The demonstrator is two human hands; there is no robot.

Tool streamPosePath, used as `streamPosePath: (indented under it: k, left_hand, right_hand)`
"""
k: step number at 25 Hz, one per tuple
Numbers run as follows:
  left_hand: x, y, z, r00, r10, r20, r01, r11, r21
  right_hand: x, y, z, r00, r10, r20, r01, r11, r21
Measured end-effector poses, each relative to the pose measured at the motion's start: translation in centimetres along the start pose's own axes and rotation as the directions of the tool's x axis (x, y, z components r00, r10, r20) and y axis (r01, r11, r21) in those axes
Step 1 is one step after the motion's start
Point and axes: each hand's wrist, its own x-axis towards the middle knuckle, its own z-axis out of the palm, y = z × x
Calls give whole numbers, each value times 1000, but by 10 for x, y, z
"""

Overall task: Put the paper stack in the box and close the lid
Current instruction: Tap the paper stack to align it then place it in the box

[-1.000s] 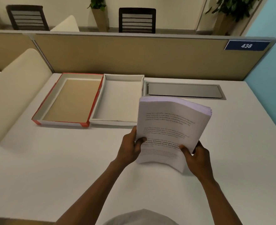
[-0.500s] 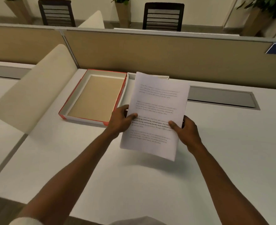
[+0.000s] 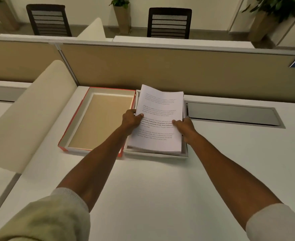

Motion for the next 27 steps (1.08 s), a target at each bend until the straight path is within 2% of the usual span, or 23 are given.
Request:
streamPosePath:
  k: [5, 10, 17, 23, 27]
  left_hand:
    - [23, -12, 9, 999, -46, -13, 46, 998, 52]
    - [37, -12, 17, 999, -30, -41, 34, 995, 92]
    - [48, -11, 34, 995, 72, -71, -37, 911, 410]
    - [44, -22, 43, 980, 177, -91, -105, 848, 519]
    - [40, -28, 49, 967, 250, -57, -161, 762, 627]
  right_hand:
    - [21, 3, 17, 996, 80, -40, -85, 987, -137]
    - [39, 1, 17, 994, 65, -84, -81, 975, -205]
    - [47, 8, 33, 975, -55, -214, -44, 900, -433]
    - [42, 13, 42, 955, -118, -273, -42, 855, -518]
    - [36, 19, 49, 939, -194, -283, -2, 821, -571]
